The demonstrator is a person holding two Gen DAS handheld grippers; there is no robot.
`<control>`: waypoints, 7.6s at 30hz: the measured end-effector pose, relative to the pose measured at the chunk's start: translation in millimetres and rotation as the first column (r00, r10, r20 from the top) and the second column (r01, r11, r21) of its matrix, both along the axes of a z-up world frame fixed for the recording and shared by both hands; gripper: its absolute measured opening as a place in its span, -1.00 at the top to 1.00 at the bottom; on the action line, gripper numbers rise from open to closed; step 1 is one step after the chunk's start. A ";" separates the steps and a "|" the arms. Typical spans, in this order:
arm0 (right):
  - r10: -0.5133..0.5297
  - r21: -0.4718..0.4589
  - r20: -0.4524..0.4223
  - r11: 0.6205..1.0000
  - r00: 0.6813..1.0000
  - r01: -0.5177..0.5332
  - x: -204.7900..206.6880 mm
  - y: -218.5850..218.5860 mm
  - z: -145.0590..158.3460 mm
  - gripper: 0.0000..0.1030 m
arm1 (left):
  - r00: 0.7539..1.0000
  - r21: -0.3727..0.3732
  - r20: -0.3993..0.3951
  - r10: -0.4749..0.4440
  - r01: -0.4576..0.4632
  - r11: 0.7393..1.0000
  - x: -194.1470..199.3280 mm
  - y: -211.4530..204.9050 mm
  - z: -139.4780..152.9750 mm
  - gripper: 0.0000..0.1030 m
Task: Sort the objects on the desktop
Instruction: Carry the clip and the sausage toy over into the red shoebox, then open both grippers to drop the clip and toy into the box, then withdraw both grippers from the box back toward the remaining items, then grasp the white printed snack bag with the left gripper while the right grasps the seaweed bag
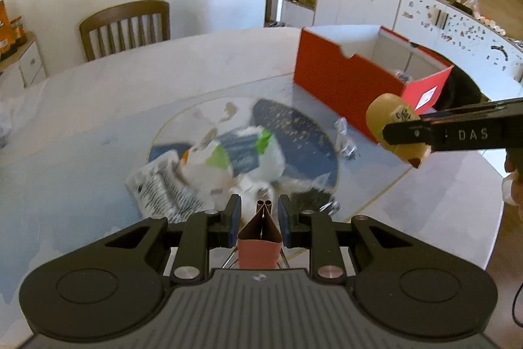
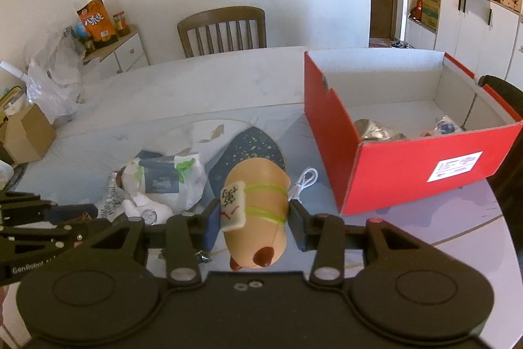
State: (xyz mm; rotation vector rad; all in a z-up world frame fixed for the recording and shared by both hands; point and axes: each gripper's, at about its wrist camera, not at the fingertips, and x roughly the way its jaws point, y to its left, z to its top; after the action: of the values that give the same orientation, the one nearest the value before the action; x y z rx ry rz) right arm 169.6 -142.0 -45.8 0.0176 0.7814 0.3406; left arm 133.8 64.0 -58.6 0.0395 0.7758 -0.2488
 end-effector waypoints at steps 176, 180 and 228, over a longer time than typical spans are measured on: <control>0.131 0.010 -0.013 0.991 0.991 -0.131 -18.7 35.9 -17.8 -0.89 | 0.996 -0.001 -0.087 0.034 -0.034 0.999 52.3 67.8 -17.6 -1.00; 0.123 0.004 -0.026 0.992 0.992 -0.123 -13.0 42.4 -26.1 -0.86 | 0.991 0.002 -0.114 0.069 -0.069 0.998 62.8 77.9 -24.1 -1.00; 0.198 -0.070 -0.114 0.976 0.974 -0.207 18.7 82.0 -72.6 0.08 | 0.955 0.065 -0.200 0.221 -0.212 0.975 95.9 95.1 -62.4 -0.25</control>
State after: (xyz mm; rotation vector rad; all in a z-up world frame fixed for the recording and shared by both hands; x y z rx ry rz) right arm 188.3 -60.1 -118.5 -0.1224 0.9048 0.5042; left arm 229.7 159.1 -121.1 -0.0312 0.9843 -0.0272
